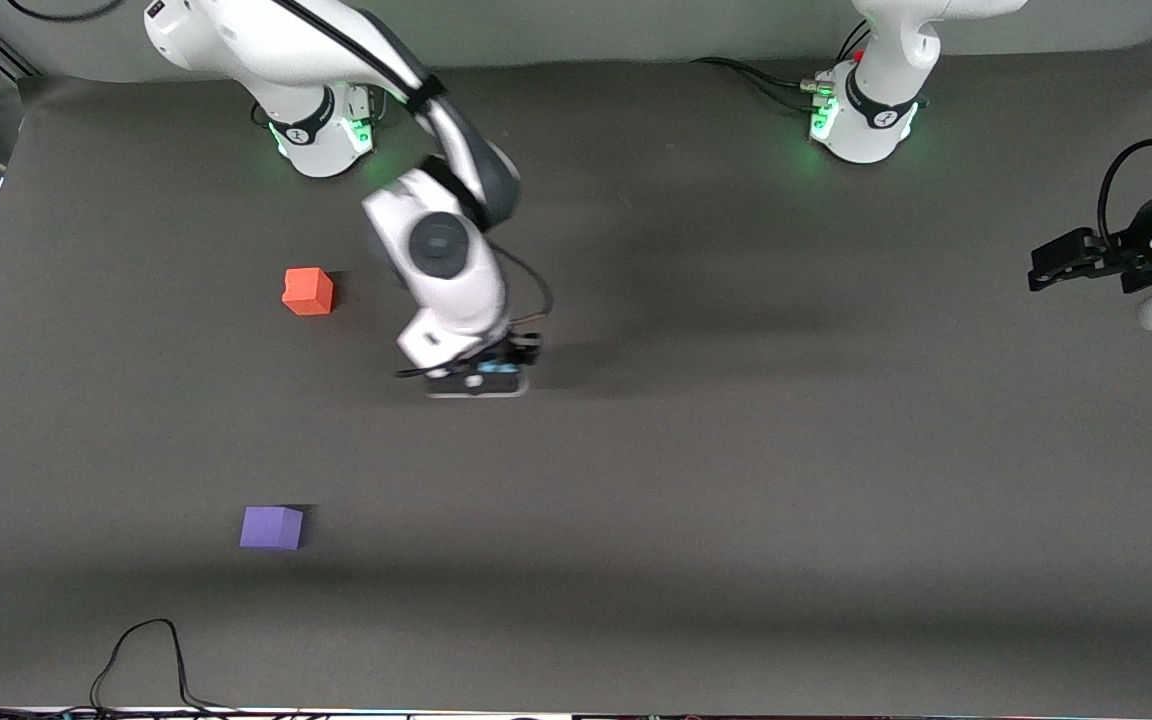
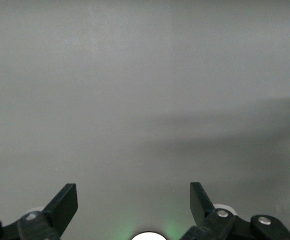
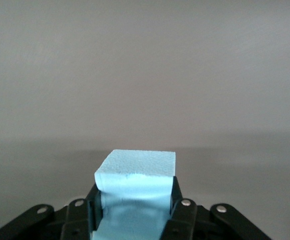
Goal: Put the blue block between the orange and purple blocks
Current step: 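Carry the blue cube with the right gripper toward the orange cube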
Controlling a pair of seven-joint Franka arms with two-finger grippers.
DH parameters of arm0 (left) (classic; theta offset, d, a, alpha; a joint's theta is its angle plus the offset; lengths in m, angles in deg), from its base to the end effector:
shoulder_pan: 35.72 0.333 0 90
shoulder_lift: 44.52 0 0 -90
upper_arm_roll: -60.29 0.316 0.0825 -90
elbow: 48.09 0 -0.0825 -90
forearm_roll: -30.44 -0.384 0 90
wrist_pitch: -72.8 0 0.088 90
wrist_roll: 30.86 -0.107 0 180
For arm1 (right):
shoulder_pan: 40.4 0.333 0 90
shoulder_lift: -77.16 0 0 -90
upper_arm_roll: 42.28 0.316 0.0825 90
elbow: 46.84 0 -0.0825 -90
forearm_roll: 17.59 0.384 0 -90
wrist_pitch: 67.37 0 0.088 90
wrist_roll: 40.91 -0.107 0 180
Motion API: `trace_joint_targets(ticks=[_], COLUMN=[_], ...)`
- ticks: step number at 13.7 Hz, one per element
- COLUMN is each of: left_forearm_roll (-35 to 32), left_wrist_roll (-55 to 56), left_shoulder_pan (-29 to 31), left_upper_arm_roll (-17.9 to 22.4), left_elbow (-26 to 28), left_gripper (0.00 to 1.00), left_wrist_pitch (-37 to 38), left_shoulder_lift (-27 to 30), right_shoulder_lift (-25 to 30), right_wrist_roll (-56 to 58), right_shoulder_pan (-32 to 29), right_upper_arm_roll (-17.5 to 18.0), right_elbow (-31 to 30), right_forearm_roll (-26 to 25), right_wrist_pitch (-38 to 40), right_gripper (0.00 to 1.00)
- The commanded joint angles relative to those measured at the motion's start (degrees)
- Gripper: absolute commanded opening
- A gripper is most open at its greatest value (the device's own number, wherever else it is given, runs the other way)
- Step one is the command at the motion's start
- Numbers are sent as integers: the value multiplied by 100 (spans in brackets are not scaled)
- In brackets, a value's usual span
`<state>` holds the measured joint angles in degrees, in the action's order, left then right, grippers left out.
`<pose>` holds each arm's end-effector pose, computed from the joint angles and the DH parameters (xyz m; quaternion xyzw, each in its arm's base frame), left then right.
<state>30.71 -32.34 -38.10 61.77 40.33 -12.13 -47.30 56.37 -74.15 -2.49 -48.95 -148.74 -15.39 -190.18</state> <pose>0.5591 -0.0097 0.6031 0.9983 -0.0208 -0.0547 0.0020 0.5478 0.3409 0.3558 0.9997 -0.0240 0.0044 0.0025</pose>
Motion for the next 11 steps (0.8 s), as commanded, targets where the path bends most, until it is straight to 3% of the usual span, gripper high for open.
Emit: trace_joint_targets(ticks=[1,3,6,9,11], left_forearm_roll=[-97,-97,-97,-88,-88], left_wrist_roll=[-125,-116,-125,-125,-125], left_shoulder_pan=[-61,-70,-88,-88,-70], left_upper_arm_roll=[72,72,63,63,63], left_elbow=[140,140,122,122,140], left_gripper=[100,100,100,100,100], left_wrist_pitch=[39,30,-58,-76,-102], left_shoulder_lift=[199,173,182,182,164], right_shoulder_lift=[1250,1691,1501,1202,685], right_wrist_roll=[842,1798,3336,4060,4324], right_shoulder_pan=[-126,-126,-135,-152,-135], right_upper_arm_roll=[-683,-1412,-2564,-2761,-2752], right_elbow=[-898,-1418,-1665,-2392,-2563], right_forearm_roll=[255,255,317,947,1090], right_wrist_pitch=[275,284,179,-818,-1437], right_gripper=[36,36,36,36,36])
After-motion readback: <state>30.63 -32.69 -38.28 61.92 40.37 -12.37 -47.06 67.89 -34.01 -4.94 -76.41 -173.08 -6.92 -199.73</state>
